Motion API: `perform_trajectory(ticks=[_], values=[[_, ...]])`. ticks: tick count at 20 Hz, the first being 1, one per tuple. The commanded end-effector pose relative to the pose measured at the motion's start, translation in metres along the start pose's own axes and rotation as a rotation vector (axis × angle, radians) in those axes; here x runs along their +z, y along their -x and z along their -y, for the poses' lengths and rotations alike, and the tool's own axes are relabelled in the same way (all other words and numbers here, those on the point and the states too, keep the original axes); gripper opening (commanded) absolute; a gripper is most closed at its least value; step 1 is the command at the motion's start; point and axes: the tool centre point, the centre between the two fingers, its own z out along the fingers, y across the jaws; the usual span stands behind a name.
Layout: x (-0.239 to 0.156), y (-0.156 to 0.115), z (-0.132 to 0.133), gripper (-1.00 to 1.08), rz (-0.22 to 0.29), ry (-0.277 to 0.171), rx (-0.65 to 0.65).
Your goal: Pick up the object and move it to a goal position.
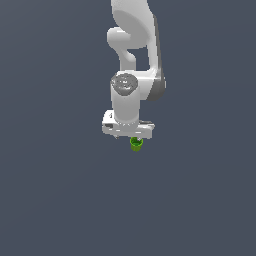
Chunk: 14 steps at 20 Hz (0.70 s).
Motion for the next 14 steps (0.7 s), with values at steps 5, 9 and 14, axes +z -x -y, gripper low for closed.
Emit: perform_trajectory(ticks=[5, 9, 14], values=[[0.007, 0.004, 0.008, 1.00, -0.010, 0.000, 0.133], [0.012, 0.007, 0.013, 1.00, -0.018, 0.000, 0.233], [0.018, 0.011, 0.020, 1.00, -0.029, -0.002, 0.358]])
